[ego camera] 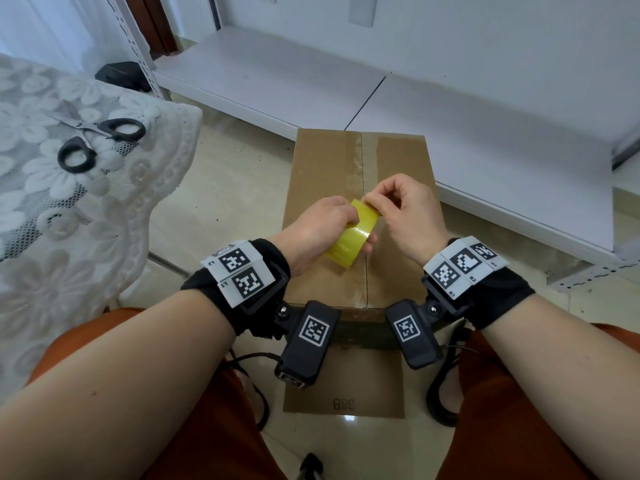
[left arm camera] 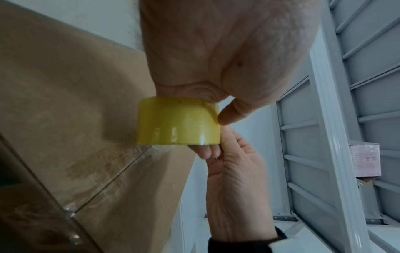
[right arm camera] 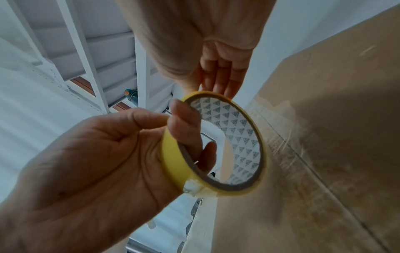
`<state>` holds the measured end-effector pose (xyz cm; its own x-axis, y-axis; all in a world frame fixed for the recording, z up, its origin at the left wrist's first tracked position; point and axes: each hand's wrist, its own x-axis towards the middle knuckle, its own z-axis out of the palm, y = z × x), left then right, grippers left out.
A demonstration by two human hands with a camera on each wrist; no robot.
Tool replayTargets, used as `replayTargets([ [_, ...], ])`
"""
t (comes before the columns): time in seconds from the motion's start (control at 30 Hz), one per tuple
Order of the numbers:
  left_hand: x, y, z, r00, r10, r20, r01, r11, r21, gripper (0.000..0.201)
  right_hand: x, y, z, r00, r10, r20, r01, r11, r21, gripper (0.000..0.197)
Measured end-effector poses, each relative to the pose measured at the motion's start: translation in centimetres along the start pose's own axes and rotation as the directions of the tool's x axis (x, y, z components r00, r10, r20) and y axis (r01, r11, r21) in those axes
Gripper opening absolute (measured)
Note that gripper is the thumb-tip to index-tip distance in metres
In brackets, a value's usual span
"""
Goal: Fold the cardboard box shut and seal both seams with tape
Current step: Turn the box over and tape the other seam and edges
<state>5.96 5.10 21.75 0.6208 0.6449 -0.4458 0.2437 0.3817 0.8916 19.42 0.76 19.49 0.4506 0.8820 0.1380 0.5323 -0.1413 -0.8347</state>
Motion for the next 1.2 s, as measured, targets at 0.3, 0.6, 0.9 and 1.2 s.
replayTargets([
  [0.3,0.1,-0.5,-0.6,1.0,0.001,-0.007,0.0,0.997,0.081,0.015,0.3,-0.2,-1.1,0.968,0.109,0.227,-0.136,0.985,0.106,0.005],
  [0.6,0.5,-0.8,-0.9,0.992,0.064,-0.111,-0.046,0.987,0.153,0.026,0.0,-0.7,-1.1,0.954,0.085,0.286,-0.144,0.971,0.192,0.009],
  [0.9,-0.2,-0.4,-0.7,0.999,0.038,0.021,-0.042,0.979,0.199,0.034,0.9,-0.4,-1.8,0.945,0.298,0.137,-0.327,0.84,0.432,0.009],
  [1.2,0.1,-0.4,-0.8,0.996,0.037,-0.085,-0.019,0.981,0.195,0.028,1.1,0.6,-2.6,0.923,0.326,0.204,-0.378,0.864,0.331,0.006],
])
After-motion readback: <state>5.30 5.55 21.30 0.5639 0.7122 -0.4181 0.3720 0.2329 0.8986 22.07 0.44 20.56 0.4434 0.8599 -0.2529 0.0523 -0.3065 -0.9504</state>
